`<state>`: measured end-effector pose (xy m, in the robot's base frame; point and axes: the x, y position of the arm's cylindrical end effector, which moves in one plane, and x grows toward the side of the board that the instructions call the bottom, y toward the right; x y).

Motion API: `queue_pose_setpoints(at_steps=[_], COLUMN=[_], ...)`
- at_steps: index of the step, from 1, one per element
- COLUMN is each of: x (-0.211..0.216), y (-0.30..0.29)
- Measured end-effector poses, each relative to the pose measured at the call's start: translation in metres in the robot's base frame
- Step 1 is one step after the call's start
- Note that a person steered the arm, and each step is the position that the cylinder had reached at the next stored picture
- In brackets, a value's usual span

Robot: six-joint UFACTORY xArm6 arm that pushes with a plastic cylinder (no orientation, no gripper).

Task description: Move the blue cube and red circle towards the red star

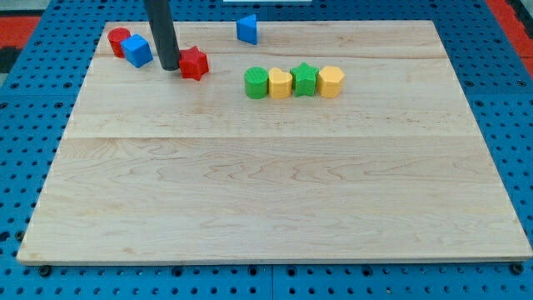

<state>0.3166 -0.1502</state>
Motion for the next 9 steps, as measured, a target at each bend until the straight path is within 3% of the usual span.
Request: queue_pose_setpoints(at_steps=[1, 2, 3, 4, 6, 7, 9], x=[0.004, -0.021, -0.037, 0.011, -0.005, -0.042, -0.054], y=[0.041, 0.095, 0.108, 0.042, -0.124, -0.129, -0.074])
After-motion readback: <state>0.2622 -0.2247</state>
